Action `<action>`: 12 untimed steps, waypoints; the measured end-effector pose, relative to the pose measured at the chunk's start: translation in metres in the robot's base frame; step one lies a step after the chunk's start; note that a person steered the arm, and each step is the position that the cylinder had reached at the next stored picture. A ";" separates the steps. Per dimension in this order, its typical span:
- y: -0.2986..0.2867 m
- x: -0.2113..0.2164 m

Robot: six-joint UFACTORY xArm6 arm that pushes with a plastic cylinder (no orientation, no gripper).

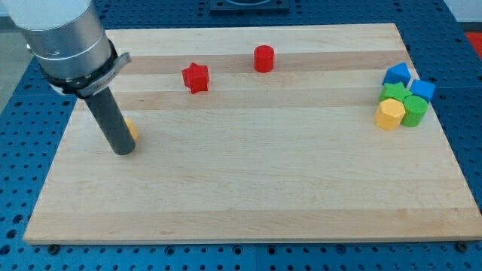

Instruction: Move the yellow heart slightly towards the right side

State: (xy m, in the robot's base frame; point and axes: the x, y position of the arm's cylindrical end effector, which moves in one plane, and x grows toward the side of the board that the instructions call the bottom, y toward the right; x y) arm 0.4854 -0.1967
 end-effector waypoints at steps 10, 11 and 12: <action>-0.065 0.000; -0.070 0.000; -0.074 0.000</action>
State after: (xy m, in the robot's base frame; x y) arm 0.4854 -0.2712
